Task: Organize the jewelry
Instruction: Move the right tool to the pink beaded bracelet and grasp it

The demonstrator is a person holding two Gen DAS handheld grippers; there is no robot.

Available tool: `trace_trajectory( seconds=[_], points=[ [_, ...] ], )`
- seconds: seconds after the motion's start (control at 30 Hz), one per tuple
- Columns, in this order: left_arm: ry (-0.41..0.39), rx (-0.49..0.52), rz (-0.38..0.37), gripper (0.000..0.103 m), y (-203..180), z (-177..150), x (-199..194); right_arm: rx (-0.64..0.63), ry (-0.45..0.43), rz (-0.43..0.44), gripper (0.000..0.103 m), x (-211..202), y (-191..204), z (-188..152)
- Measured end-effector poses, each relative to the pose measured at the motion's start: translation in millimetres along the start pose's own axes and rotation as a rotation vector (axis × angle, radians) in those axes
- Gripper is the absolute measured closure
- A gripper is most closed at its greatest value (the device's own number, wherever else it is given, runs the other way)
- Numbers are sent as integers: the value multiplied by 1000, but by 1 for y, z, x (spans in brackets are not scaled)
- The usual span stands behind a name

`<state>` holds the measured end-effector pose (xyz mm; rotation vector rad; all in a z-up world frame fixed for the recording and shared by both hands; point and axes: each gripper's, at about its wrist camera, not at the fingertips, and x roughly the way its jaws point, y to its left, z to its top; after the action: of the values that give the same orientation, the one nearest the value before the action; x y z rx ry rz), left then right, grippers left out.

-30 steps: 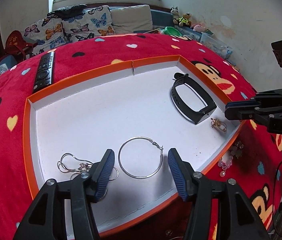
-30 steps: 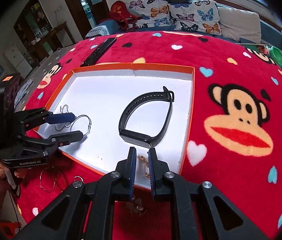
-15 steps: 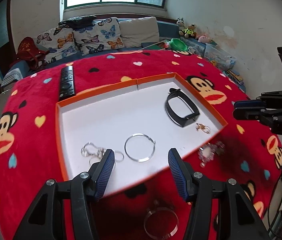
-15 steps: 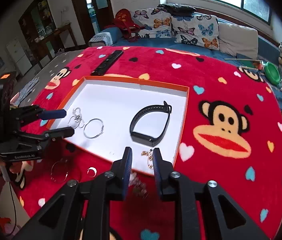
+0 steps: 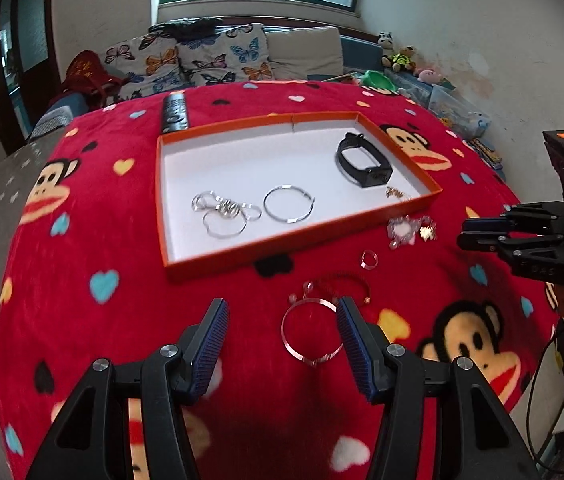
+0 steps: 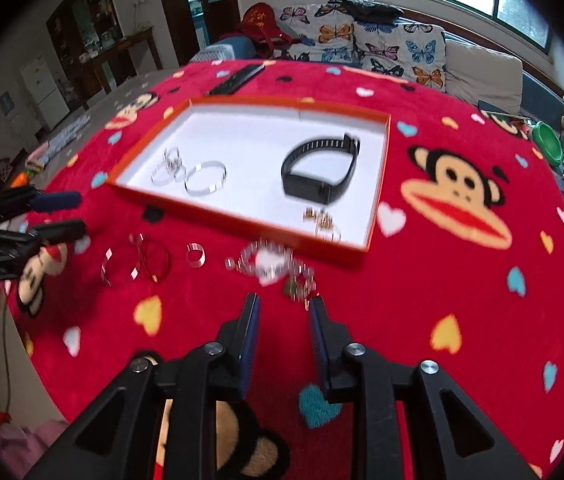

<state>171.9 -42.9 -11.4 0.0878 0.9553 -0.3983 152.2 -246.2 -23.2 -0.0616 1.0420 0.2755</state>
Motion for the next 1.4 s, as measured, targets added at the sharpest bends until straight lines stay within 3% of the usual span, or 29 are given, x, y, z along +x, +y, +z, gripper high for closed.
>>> trace_trajectory(
  seconds=[0.27, 0.77, 0.9, 1.0, 1.4],
  points=[
    [-16, -34, -16, 43, -4, -17, -1, 30, -16, 20, 76, 22, -12, 0],
    [8, -47, -31, 43, -1, -17, 19, 22, -16, 74, 76, 37, -8, 6],
    [16, -39, -35, 43, -3, -18, 24, 19, -17, 77, 87, 33, -2, 2],
    [21, -36, -40, 43, -5, -19, 26, 23, -15, 70, 90, 31, 1, -1],
    [32, -23, -58, 43, -11, -20, 31, -11, 15, 52, 92, 18, 9, -23]
  ],
)
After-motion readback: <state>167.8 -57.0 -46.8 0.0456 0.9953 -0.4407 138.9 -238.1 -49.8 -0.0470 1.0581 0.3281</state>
